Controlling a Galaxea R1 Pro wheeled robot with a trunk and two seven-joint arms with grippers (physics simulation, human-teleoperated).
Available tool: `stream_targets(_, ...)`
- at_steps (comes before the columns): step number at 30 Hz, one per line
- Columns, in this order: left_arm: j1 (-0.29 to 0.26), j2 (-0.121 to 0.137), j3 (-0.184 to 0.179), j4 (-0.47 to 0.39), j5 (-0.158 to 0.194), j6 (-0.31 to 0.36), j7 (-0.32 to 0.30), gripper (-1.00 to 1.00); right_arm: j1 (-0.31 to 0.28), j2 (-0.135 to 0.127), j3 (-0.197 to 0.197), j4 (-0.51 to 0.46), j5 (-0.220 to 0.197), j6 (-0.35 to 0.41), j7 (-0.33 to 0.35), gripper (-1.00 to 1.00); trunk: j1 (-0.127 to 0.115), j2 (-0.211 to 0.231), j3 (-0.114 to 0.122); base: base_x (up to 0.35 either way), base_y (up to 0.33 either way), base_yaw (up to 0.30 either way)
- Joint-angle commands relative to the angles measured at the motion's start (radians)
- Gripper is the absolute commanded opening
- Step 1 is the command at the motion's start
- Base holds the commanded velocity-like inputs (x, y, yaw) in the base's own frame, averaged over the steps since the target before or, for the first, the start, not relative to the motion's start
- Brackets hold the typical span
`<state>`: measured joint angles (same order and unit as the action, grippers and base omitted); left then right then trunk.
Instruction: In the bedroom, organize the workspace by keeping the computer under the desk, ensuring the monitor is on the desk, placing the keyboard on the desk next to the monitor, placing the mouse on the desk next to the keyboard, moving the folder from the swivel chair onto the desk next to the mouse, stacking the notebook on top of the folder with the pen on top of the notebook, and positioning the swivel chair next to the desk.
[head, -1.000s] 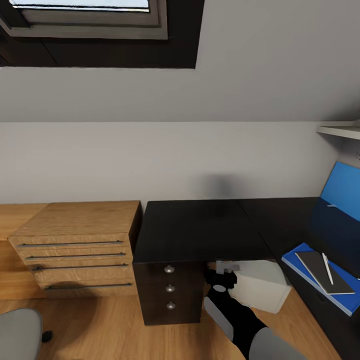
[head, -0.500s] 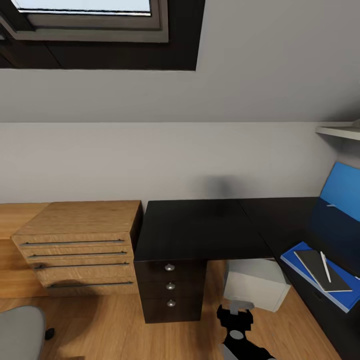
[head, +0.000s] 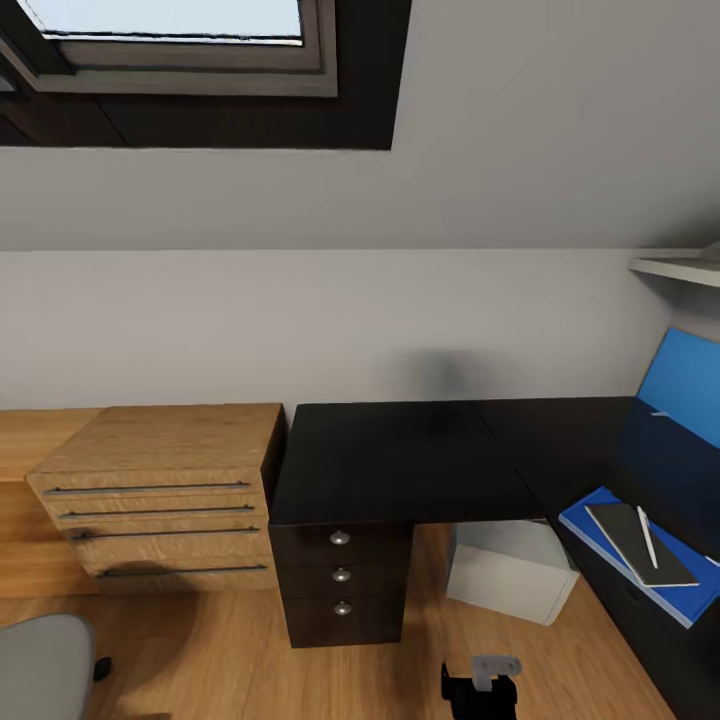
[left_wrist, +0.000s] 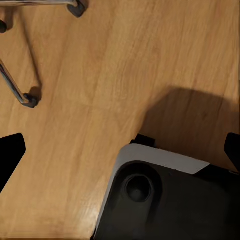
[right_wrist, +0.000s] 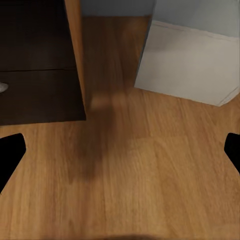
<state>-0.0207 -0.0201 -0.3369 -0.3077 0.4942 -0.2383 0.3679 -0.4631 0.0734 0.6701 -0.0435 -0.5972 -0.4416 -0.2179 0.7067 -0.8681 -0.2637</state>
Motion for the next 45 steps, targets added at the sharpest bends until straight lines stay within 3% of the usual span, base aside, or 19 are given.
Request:
stream_targets(1, -0.001, 0.001, -0.009, -0.001, 0.012, -0.005, 0.005, 1.0, -0.001, 0.0, 0.009, 0.0, -0.004, -0.005, -0.005, 1.0, -0.004, 0.006, 0.002, 0.0, 0.0, 0.0)
stream_targets(10, -0.001, 0.006, -0.008, -0.005, 0.025, -0.007, 0.003, 1.0, 0.0, 0.0, 0.008, 0.001, -0.004, -0.018, -0.005, 1.0, -0.038, 0.069, 0.03, -0.07, 0.0, 0.0)
stream_targets(24, -0.001, 0.021, -0.008, -0.005, 0.029, -0.006, 0.003, 1.0, 0.008, 0.001, 0.01, 0.001, -0.004, -0.029, -0.005, 1.0, -0.092, 0.167, 0.075, -0.318, 0.0, 0.045)
stream_targets(31, -0.001, 0.021, -0.008, -0.005, 0.028, -0.004, 0.002, 1.0, 0.023, 0.026, 0.009, 0.012, 0.002, -0.094, -0.005, 1.0, -0.119, 0.216, 0.104, -0.105, 0.0, 0.186)
stream_targets(32, -0.001, 0.02, -0.008, -0.005, 0.028, -0.001, 0.002, 1.0, 0.025, 0.034, 0.009, 0.032, 0.005, -0.132, -0.005, 1.0, -0.123, 0.223, 0.109, -0.014, 0.0, 0.171)
stream_targets(37, -0.001, 0.021, -0.008, -0.005, 0.027, 0.002, 0.001, 1.0, 0.037, 0.038, 0.008, 0.047, 0.006, -0.187, -0.005, 1.0, -0.142, 0.258, 0.131, -0.007, 0.0, 0.154)
stream_targets(45, -0.001, 0.018, -0.01, -0.005, 0.025, 0.004, -0.009, 1.0, 0.125, 0.027, 0.006, 0.054, 0.008, -0.28, -0.006, 1.0, -0.172, 0.314, 0.168, -0.001, 0.0, 0.141)
